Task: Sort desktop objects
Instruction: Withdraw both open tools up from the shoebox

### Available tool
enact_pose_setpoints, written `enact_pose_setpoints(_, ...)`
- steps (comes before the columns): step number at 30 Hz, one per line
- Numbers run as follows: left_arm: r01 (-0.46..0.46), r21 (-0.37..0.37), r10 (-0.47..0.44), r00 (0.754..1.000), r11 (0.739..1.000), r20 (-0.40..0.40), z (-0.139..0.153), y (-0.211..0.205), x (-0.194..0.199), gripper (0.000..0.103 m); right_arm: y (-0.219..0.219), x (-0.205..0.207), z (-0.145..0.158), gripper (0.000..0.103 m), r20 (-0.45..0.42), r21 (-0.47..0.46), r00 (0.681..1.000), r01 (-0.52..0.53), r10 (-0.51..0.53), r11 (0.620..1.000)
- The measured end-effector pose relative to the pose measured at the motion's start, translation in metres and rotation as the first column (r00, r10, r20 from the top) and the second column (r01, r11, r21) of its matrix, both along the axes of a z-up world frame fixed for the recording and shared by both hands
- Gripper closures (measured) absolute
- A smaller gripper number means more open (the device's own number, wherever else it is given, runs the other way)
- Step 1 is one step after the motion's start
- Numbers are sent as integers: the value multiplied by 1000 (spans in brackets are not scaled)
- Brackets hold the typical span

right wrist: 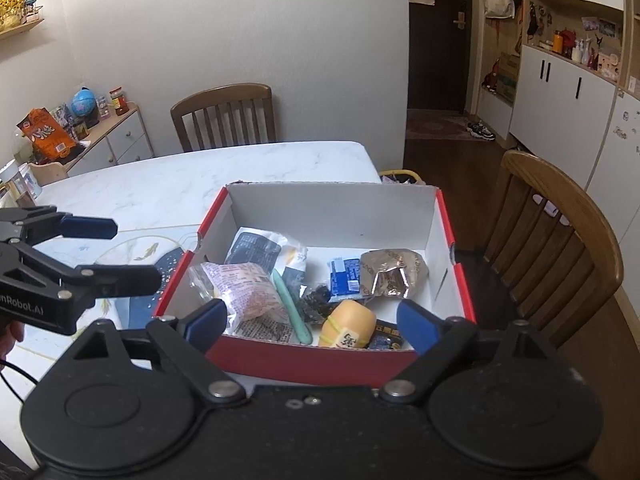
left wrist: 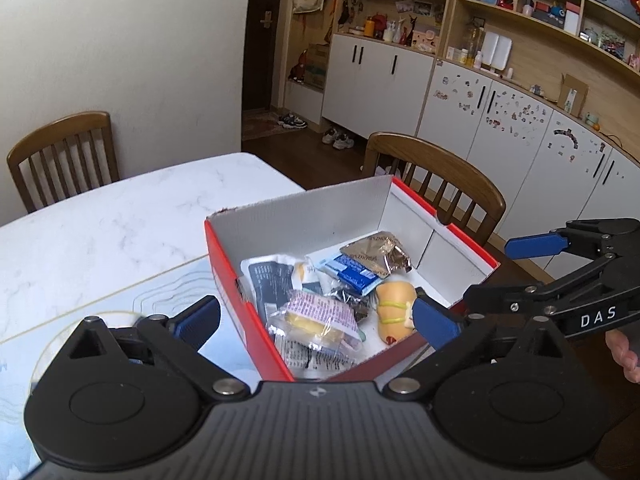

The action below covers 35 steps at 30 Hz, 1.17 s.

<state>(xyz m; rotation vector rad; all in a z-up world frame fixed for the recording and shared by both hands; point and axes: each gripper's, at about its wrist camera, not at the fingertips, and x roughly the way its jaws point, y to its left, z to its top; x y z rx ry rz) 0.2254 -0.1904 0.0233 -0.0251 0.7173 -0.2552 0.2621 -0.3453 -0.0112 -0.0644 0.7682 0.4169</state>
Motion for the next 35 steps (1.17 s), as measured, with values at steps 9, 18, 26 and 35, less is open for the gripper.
enact_pose_setpoints(9, -47, 14, 47, 998, 999, -37, -12, 0, -12, 0, -5, -7, -7, 11, -17, 4, 1000, 25, -24, 1000)
enact_pose_setpoints(18, -48, 22, 49, 998, 999, -36, -13, 1, -17, 0, -1, -17, -12, 11, -17, -10, 999, 33, -33, 999)
enact_pose_setpoints(26, -41, 41, 42, 999, 998, -26, -14, 2, -19, 0, 7, -20, -13, 11, 4, -17, 999, 43, -43, 999)
enact_pose_setpoints(35, -26, 32, 27, 1000, 999, -15, -15, 12, -21, 0, 14, -23, -13, 11, -4, -31, 998, 62, -62, 998)
